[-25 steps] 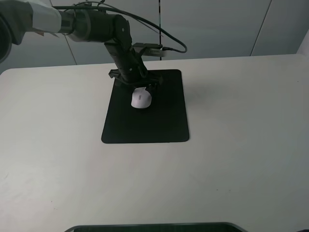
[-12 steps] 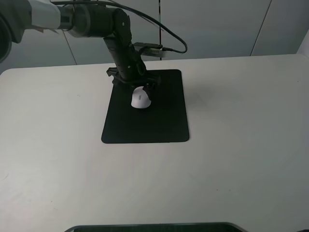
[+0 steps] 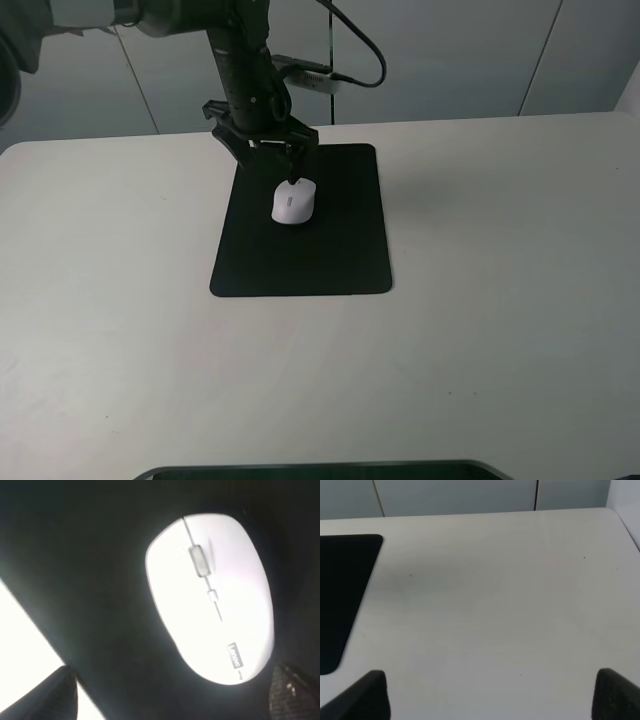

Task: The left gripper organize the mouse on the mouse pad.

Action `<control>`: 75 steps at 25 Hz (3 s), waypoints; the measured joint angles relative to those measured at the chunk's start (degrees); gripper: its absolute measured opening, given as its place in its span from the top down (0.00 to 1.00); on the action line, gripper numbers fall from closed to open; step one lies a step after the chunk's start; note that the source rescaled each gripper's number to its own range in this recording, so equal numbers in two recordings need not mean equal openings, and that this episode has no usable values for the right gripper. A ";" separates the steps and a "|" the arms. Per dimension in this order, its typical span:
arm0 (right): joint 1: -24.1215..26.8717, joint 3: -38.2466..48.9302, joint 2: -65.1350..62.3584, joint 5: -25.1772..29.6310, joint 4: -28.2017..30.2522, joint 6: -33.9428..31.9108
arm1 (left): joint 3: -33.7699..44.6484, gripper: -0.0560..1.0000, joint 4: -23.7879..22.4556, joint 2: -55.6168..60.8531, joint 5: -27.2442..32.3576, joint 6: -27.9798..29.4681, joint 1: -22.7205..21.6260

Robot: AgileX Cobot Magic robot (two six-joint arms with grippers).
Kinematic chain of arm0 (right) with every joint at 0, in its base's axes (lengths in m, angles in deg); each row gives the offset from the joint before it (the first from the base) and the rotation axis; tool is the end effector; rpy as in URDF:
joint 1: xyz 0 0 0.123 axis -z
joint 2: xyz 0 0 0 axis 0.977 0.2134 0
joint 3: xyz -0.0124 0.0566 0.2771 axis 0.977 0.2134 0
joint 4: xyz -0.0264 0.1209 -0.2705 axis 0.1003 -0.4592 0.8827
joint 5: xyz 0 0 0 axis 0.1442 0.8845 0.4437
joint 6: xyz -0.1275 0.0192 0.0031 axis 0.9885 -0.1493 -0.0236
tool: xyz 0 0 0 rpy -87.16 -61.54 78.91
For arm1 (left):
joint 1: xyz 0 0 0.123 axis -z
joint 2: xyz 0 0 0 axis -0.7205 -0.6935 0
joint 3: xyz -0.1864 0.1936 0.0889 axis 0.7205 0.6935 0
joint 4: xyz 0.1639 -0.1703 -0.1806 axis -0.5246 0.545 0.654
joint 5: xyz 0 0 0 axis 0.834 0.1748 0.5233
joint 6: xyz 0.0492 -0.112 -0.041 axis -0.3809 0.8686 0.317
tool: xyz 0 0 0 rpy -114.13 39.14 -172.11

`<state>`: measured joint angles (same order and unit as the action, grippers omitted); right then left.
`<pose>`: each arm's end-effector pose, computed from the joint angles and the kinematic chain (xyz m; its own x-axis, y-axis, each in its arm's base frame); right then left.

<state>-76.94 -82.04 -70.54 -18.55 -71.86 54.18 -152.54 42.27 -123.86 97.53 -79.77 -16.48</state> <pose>0.0672 0.0013 0.2823 -0.4764 0.0254 -0.8789 0.0069 0.9997 0.0251 0.4682 -0.2625 0.1241 -0.8718 0.4662 -0.1501 0.4688 0.8831 0.0204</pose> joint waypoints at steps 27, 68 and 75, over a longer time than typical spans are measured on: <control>0.00 0.00 0.00 0.00 0.00 0.00 | 19.27 0.02 -9.43 43.57 0.59 7.16 0.84; 0.00 0.00 0.00 0.00 0.00 0.00 | 80.58 0.01 -1.22 131.32 1.16 4.00 -35.31; 0.00 0.00 0.00 0.00 0.00 0.00 | 84.53 0.01 -0.88 134.33 1.42 1.81 -35.45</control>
<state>-76.94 -82.04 -70.54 -18.55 -71.86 54.18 -68.01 41.39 10.47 98.95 -77.96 -51.92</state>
